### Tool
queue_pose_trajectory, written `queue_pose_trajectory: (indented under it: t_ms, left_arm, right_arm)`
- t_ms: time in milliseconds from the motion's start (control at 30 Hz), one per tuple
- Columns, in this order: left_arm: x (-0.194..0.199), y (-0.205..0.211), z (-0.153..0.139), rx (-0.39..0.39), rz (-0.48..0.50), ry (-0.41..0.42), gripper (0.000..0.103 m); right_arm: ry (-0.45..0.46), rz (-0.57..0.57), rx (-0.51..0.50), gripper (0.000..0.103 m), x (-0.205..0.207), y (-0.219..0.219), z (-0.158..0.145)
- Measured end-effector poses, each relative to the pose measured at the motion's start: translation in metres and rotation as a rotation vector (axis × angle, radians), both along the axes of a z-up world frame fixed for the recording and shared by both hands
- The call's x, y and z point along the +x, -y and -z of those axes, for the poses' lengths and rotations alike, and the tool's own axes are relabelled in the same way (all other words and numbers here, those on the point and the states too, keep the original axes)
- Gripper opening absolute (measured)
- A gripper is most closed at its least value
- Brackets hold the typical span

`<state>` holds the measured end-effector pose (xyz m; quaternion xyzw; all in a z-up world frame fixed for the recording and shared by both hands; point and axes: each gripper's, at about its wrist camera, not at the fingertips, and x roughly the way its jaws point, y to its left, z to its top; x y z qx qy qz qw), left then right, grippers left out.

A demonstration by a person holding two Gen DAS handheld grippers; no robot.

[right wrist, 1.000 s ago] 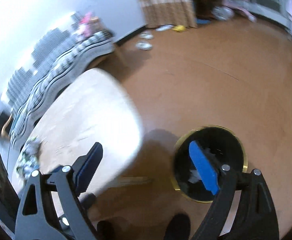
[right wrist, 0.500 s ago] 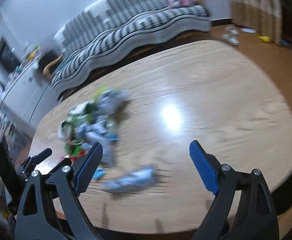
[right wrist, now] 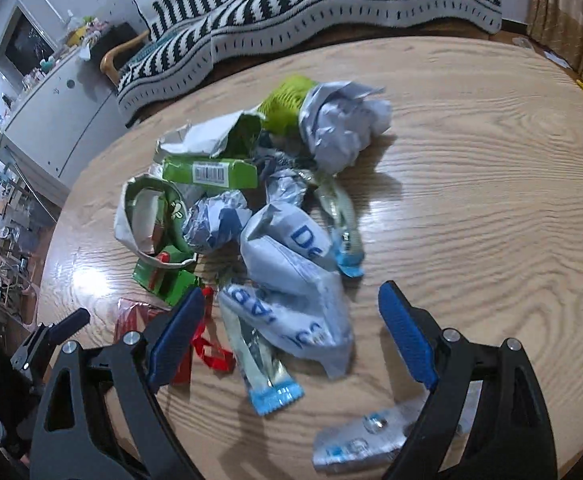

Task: Collect trash
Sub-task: 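Swing both tools back over the trash pile on the table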

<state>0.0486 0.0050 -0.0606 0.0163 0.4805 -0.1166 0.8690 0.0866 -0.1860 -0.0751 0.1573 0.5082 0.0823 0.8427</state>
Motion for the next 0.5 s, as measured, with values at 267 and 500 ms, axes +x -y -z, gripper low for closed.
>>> queue_pose_trajectory:
  t_ms: [267,500]
  left_arm:
    - [0.013,0.018,0.013,0.065,0.033,-0.013,0.096]
    - [0.014,0.018,0.014,0.064,0.017,-0.033,0.097]
  right_arm:
    - [-0.018,-0.023,-0.037,0.085,0.012,-0.009,0.013]
    - [-0.005,-0.064,-0.127,0.056,0.014,-0.027,0.013]
